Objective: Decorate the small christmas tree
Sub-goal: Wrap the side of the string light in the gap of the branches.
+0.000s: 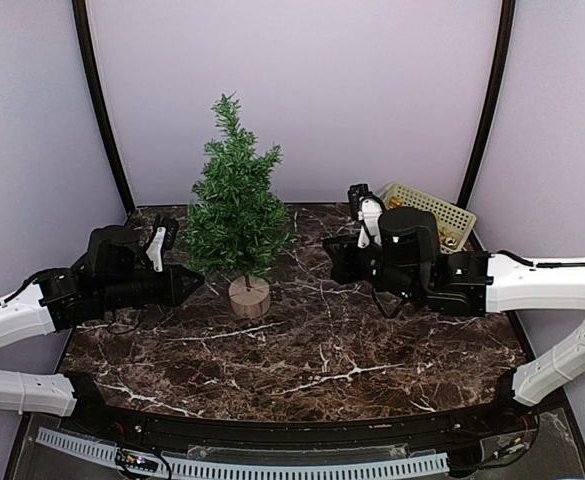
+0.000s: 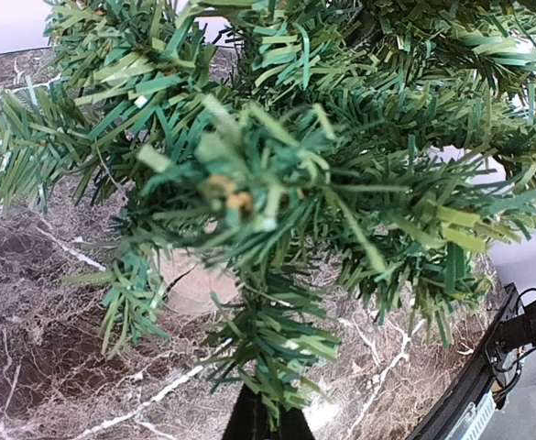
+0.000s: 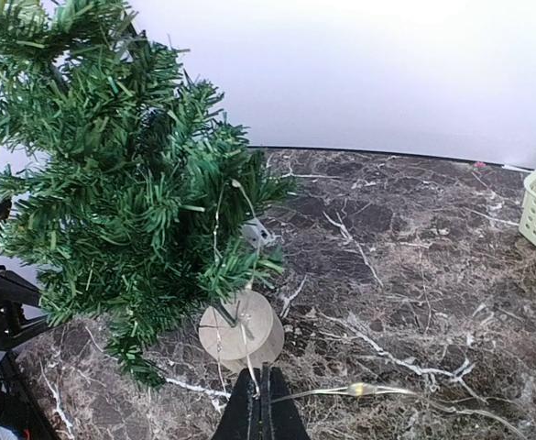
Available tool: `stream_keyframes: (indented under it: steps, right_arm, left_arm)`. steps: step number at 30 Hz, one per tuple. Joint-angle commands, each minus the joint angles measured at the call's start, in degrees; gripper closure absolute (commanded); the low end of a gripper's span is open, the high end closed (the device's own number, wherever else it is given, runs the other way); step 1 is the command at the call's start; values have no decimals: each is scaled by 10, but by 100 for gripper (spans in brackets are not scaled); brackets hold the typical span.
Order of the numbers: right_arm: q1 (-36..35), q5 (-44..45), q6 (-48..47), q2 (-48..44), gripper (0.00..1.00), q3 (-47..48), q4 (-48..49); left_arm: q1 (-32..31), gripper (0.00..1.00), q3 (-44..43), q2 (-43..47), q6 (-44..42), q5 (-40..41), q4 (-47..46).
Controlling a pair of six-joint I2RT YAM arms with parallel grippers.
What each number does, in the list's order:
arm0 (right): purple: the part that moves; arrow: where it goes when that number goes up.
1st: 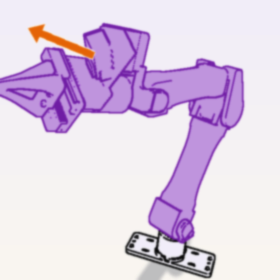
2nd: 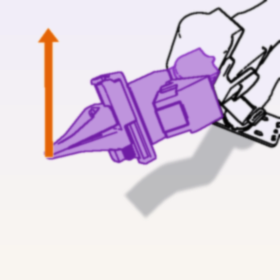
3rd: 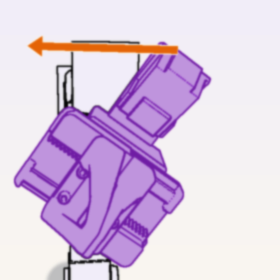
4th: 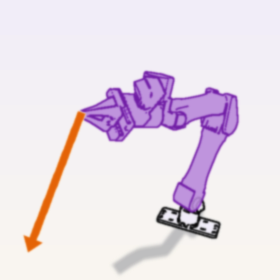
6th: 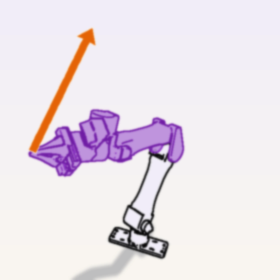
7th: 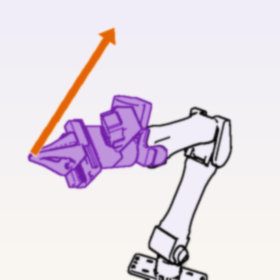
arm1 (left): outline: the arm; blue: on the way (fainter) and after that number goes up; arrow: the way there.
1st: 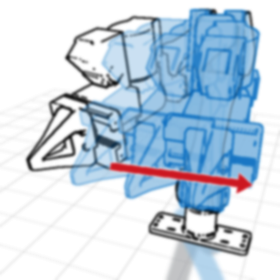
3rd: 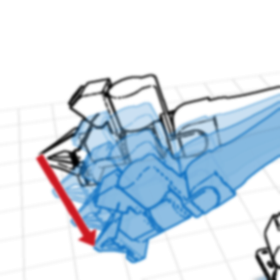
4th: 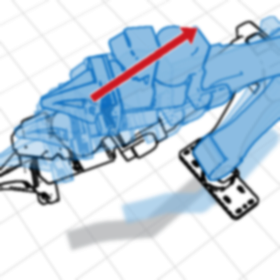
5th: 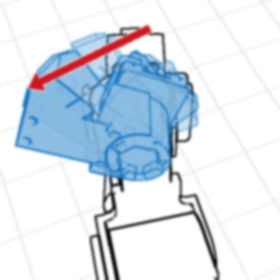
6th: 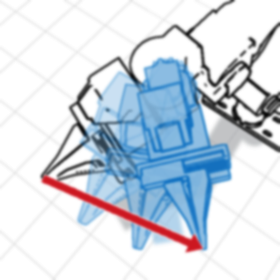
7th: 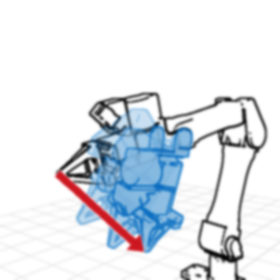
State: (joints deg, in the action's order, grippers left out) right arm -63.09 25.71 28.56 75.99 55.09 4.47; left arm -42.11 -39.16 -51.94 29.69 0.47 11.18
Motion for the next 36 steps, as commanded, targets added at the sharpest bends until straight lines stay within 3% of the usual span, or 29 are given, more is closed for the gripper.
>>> stream_keyframes:
  steps: [1,8,16,29,36]
  right_arm:
    - [-6,-36,-26,-16,100,14,21]
    - [-7,-112,-26,-65,100,-14,15]
    - [-7,-193,-57,-83,100,20,20]
    - [-5,-10,-32,-35,100,55,35]
    - [14,18,-13,-7,100,59,31]
  left_arm:
    - [3,100,8,7,-5,-1,-13]
    - [3,100,10,6,-6,1,-13]
    - [4,100,12,7,-2,6,-13]
    - [4,100,18,9,4,12,-12]
    - [4,100,20,10,4,11,-13]
